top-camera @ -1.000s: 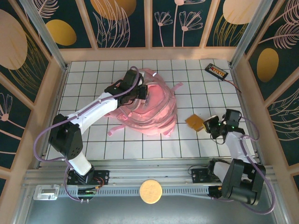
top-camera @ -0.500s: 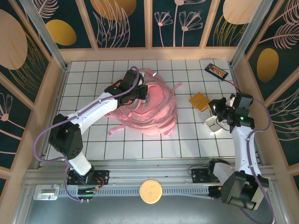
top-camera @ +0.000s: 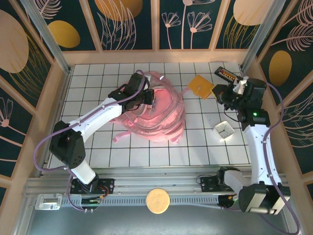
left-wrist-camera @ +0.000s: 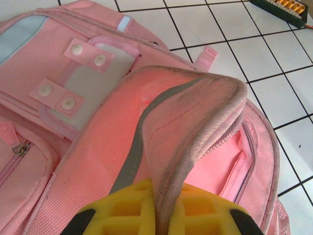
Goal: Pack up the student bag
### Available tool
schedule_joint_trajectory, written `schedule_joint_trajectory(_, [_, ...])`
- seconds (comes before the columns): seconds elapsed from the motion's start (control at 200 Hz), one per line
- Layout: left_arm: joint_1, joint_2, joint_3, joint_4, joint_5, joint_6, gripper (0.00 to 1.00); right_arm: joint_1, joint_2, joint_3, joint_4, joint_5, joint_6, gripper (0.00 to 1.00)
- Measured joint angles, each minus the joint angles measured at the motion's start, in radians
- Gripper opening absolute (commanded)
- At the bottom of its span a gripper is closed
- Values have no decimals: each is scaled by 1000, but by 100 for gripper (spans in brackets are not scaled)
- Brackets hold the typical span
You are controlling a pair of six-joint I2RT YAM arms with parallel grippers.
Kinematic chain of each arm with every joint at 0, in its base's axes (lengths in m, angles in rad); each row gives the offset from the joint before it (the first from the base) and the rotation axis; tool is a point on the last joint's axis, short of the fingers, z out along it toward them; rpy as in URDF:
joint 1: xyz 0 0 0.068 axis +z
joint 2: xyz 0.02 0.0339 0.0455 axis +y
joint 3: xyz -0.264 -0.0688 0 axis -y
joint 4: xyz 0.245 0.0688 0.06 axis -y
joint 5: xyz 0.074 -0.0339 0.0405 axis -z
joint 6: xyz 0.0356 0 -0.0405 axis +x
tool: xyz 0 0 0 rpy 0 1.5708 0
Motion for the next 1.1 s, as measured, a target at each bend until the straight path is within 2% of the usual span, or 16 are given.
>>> schedule_joint_trajectory(0.415, [1,-8,0,-1,0,0,0,208,178,152,30,-104,-39,0])
schedule_joint_trajectory(1.101, [2,-8,1,-4,0,0,0,395,370,254,-134,-172,-212,0])
